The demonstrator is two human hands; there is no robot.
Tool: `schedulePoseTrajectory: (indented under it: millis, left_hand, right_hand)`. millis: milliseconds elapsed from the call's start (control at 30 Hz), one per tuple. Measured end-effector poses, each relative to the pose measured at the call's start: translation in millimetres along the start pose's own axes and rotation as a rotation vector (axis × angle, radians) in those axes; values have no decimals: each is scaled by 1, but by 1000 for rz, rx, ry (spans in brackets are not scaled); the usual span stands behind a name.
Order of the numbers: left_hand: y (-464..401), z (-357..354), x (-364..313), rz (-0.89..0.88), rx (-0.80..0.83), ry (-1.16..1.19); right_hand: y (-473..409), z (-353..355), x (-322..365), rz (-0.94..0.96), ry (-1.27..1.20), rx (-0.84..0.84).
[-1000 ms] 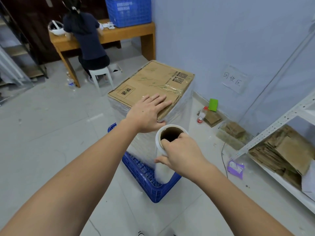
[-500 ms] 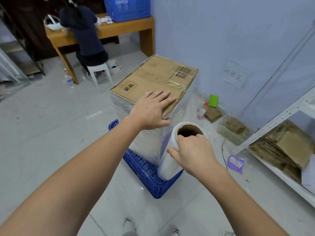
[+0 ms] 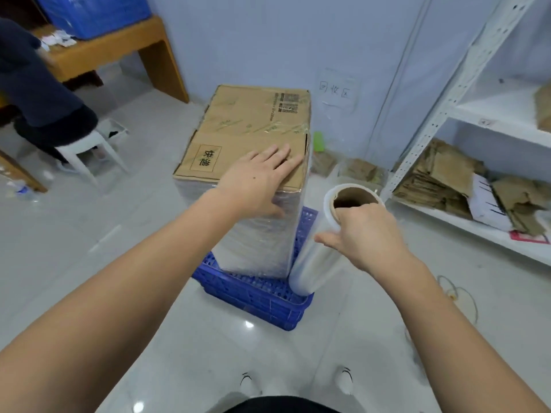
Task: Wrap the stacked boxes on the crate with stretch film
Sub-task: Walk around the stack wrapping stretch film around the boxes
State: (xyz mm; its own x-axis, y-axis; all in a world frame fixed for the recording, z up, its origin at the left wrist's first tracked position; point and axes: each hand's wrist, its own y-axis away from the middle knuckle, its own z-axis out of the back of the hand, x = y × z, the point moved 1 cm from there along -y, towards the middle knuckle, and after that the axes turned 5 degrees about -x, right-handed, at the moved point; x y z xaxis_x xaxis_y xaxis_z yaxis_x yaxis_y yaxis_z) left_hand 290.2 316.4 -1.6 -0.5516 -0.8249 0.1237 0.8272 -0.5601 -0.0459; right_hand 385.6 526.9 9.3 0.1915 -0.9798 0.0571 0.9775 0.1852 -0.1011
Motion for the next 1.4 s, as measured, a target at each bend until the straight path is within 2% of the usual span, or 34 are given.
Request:
schedulePoseTrajectory:
  millis: [133, 200, 367, 533, 733, 867, 933, 1000, 1133, 1267, 1400]
  left_hand:
    - [4, -2, 9, -45, -32, 40]
    - [7, -7, 8, -53, -30, 51]
    - [15, -8, 5, -51, -52, -14]
    - [13, -5, 1, -30, -23, -36]
    - [8, -4, -9, 0, -15, -35]
    - [3, -5, -18, 20, -21, -40]
    - [3, -7, -19, 20, -25, -49]
    - [3, -7, -17, 21, -29, -45]
    - [5, -6, -13, 26, -56, 18]
    - [4, -5, -13, 18, -46, 46]
    - [1, 4, 2, -22, 3, 181]
  right_hand:
    - [20, 3, -3, 85, -38, 75]
    - [29, 5, 3, 94, -11, 54]
    - [26, 8, 31, -43, 45, 25]
    - [23, 5, 23, -50, 43, -1]
    - [41, 15, 24, 150, 68, 56]
    - [48, 10, 39, 419, -2, 45]
    - [49, 7, 48, 478, -31, 91]
    - [49, 2, 52, 505, -54, 53]
    - [56, 10, 53, 359, -62, 98]
    - [65, 13, 66, 259, -84, 38]
    - [64, 13, 75, 157, -88, 7]
